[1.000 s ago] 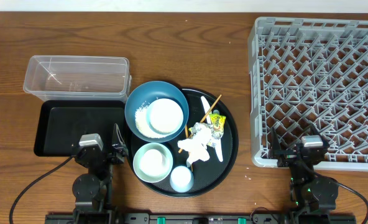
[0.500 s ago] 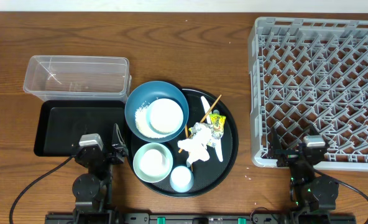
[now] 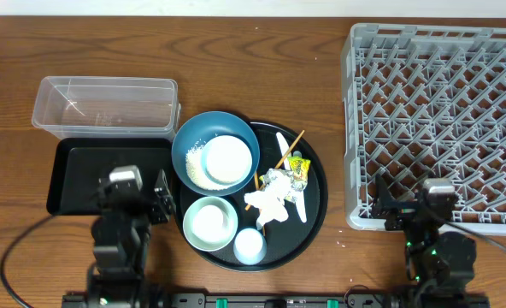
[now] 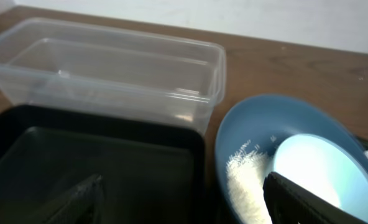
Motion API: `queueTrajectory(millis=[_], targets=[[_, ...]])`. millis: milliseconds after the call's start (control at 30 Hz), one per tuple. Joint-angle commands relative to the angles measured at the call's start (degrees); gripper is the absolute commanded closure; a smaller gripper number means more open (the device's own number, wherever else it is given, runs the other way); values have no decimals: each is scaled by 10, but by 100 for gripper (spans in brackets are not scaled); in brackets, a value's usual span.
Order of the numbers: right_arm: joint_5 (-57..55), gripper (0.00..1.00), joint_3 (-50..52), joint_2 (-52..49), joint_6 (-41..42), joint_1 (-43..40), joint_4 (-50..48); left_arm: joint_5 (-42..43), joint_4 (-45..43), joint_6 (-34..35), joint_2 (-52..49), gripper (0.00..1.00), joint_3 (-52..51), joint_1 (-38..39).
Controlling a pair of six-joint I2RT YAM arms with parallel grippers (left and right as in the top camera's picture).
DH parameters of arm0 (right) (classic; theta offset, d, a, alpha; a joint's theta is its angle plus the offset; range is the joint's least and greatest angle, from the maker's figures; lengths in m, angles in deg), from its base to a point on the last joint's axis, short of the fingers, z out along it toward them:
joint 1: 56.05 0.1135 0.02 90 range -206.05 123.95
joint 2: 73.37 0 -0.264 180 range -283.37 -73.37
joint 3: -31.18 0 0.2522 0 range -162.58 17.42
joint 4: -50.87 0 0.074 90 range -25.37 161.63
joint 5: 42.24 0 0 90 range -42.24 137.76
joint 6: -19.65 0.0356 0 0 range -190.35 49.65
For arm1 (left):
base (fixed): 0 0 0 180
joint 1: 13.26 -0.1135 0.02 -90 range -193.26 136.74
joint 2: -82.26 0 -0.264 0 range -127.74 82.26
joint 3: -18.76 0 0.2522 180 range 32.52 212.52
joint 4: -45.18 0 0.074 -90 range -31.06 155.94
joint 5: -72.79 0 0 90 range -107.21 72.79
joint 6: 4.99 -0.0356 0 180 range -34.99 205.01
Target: Sort waste into correct bins and load items into the dishwasher rack
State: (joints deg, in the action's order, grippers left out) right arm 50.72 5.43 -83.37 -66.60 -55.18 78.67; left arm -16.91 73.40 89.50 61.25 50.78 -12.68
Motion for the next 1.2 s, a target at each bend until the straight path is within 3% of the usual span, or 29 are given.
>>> queueTrajectory(millis=[0,233,367,533,867,1167], targets=[[-2,1,-68,-62,9,6,23,42,30,5,-83,18,86,-1],[-2,1,-246,-252,9,6,167,94,165,5,-285,18,277,9],[-24,1,-356,-365,9,6,293,94,285,5,-397,18,402,39],[-59,1,-442,-459,9,6,366,127,388,5,-510,18,532,89],[-86,1,-453,-487,35,-9,381,248,355,8,-557,18,546,116],[-87,1,-453,-487,76,-78,390,123,290,37,-614,18,546,240]])
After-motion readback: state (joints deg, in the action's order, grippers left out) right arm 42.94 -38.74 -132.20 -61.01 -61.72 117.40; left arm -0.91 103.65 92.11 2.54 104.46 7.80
